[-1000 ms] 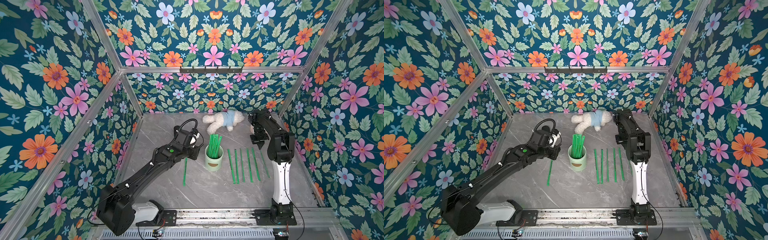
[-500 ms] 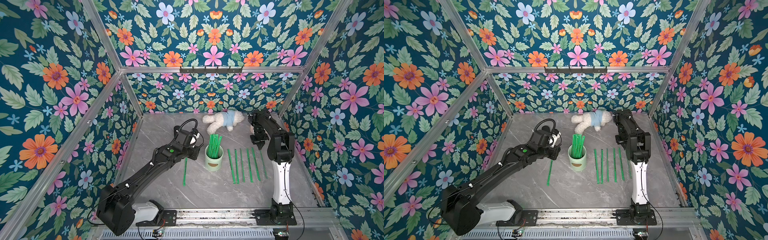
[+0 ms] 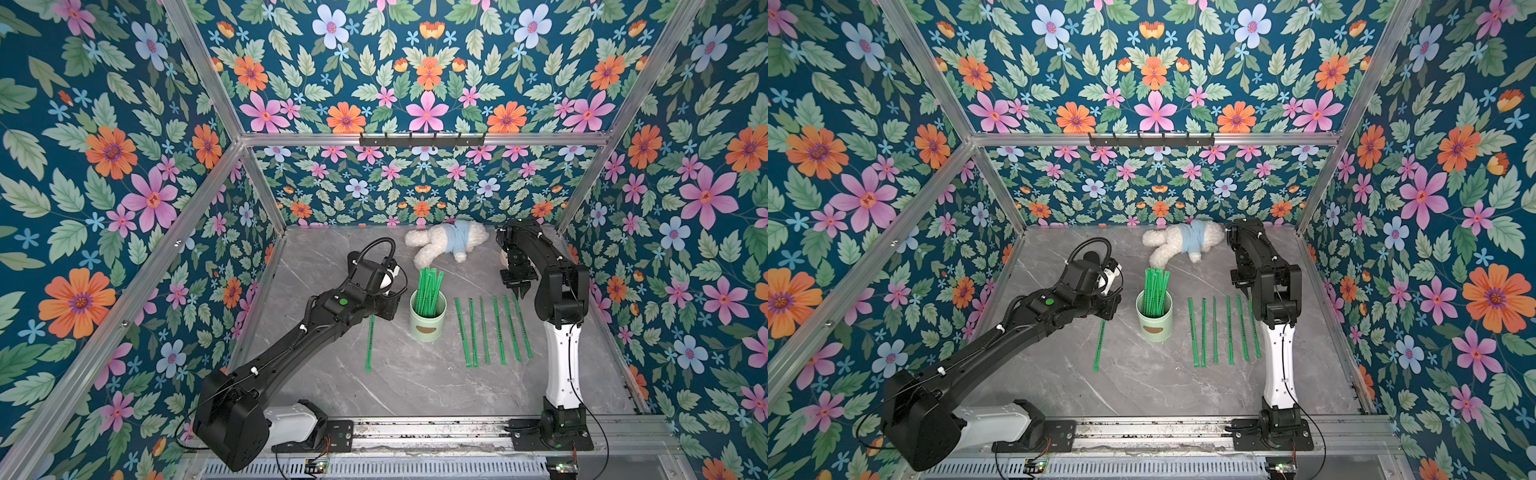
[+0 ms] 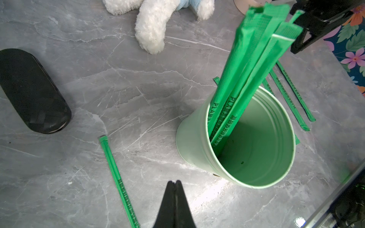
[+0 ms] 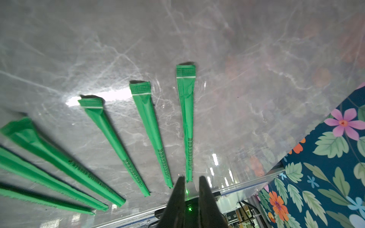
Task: Take the straws out of the storage container
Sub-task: Place the straw at the center of the board, then pick up the straw from the container.
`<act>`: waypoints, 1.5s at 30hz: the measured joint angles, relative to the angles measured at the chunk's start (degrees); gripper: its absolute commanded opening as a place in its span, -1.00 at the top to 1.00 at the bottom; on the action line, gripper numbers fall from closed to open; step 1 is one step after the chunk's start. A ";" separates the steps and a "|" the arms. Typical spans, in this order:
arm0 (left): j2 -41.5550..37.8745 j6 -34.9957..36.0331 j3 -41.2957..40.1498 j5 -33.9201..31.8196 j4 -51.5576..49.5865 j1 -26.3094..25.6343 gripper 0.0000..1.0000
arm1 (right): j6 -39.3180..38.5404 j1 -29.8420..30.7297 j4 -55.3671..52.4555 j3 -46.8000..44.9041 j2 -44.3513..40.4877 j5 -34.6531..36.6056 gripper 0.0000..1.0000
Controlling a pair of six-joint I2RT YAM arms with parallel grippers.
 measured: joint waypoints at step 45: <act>-1.22 0.00 0.09 -1.73 -0.11 -0.13 1.00 | 8.17 25.11 44.00 -31.26 -33.64 -29.73 0.45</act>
